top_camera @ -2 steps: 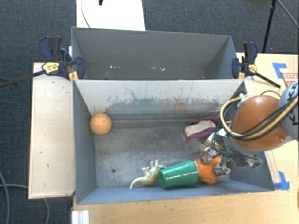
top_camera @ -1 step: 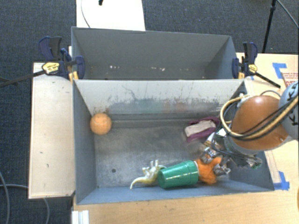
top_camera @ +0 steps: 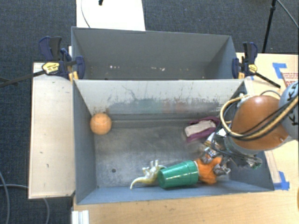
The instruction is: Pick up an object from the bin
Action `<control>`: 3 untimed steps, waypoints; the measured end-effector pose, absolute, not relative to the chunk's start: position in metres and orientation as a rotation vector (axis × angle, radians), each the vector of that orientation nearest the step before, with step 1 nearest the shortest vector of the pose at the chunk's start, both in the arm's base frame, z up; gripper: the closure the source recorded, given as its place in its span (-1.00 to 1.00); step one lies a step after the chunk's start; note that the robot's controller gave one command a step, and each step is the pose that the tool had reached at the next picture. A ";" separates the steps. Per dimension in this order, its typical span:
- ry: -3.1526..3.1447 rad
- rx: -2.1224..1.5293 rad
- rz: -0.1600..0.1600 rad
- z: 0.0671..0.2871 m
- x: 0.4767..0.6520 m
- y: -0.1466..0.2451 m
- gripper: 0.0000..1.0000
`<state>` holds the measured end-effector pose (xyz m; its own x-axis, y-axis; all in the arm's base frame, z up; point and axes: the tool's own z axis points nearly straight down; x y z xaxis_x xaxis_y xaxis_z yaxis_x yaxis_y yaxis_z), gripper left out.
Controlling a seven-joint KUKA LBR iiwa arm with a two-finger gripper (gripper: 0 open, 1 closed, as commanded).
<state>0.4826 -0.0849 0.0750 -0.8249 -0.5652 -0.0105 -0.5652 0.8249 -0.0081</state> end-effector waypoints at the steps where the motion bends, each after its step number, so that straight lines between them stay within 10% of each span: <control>1: 2.990 -0.926 -0.007 0.076 0.483 -0.085 1.00; 3: 3.002 -0.924 0.002 0.097 0.481 -0.084 1.00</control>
Offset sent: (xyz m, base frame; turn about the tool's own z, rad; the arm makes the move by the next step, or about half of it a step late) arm 0.0002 -0.0001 0.0610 0.0000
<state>0.4812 -0.0842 0.0969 -0.8269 -0.5624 -0.0007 -0.5624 0.8269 0.0010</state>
